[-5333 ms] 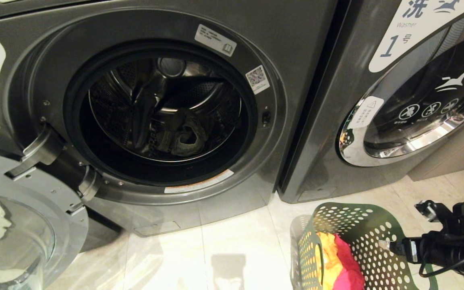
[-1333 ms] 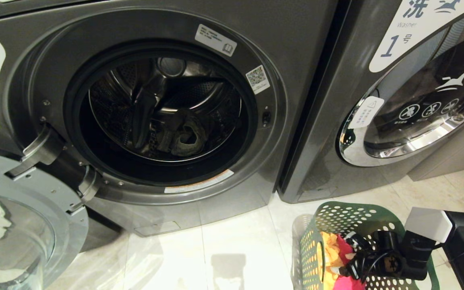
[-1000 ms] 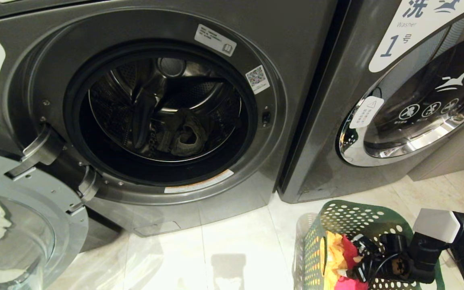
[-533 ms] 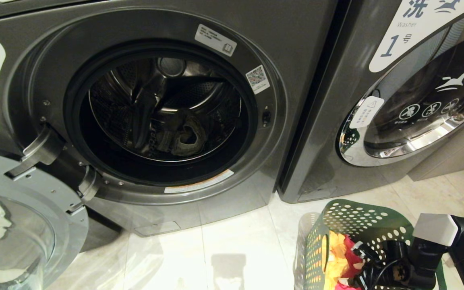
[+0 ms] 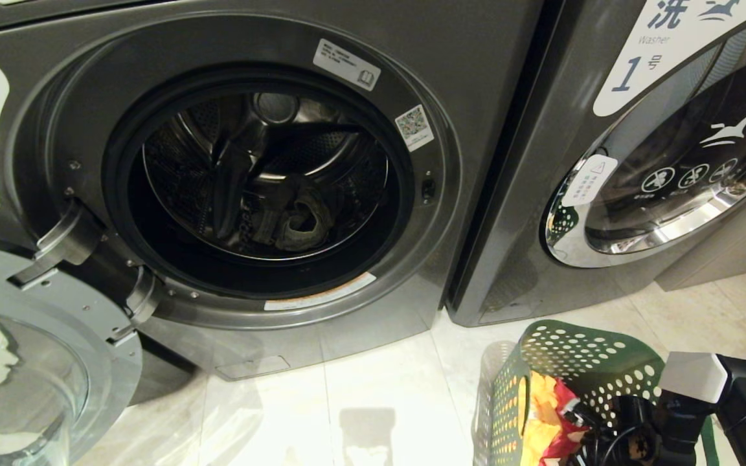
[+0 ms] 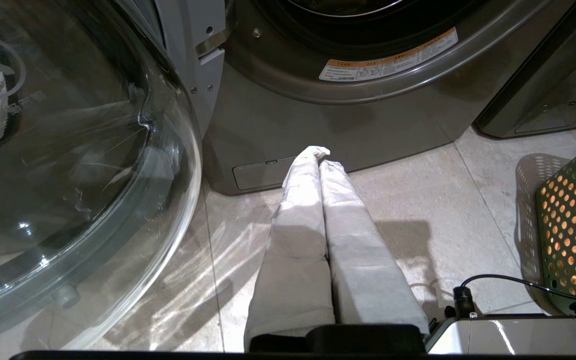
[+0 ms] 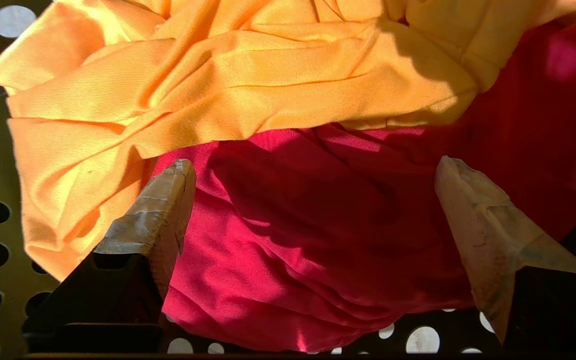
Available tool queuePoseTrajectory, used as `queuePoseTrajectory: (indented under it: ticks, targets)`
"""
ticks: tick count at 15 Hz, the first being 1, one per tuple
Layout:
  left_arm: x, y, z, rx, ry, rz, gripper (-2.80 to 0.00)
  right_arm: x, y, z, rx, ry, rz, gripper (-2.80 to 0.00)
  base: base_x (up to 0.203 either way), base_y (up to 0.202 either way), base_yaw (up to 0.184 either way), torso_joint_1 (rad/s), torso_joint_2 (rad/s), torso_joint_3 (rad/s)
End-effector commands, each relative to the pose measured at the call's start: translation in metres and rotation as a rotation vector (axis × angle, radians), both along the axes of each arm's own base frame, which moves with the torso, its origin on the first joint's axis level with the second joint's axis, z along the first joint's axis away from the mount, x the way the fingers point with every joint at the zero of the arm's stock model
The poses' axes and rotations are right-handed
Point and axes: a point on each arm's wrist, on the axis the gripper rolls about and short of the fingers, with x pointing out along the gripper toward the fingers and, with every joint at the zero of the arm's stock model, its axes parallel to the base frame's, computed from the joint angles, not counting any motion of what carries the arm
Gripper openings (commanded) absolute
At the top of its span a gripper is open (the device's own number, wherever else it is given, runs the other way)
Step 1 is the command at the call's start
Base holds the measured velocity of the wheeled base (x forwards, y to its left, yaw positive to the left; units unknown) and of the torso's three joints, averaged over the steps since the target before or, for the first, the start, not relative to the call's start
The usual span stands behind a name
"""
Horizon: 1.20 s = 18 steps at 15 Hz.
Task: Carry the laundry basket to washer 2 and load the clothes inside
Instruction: Place the clothes into the washing machine
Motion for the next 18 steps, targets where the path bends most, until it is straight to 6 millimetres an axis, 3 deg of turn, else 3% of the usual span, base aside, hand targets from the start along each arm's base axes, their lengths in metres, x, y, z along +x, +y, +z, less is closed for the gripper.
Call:
queuePoseTrajectory:
  ticks: [1, 10, 11, 18]
  targets:
    - [0.0, 0.0, 0.0, 0.0, 0.0, 0.0, -2.8, 0.001, -0.001, -0.008, -0.061, 0.015, -0.025, 0.0, 0.0, 0.0, 0.0, 0.0, 0.0, 0.0]
    - [0.0, 0.0, 0.0, 0.0, 0.0, 0.0, -2.8, 0.002, 0.007, -0.01, -0.076, 0.05, -0.014, 0.0, 0.0, 0.0, 0.0, 0.0, 0.0, 0.0]
    - [0.0, 0.0, 0.0, 0.0, 0.0, 0.0, -2.8, 0.001, 0.009, -0.011, -0.077, 0.054, -0.013, -2.8, 0.0, 0.0, 0.0, 0.0, 0.0, 0.0]
    - [0.0, 0.0, 0.0, 0.0, 0.0, 0.0, -2.8, -0.001, 0.012, -0.012, -0.097, 0.093, -0.022, -2.8, 0.0, 0.0, 0.0, 0.0, 0.0, 0.0]
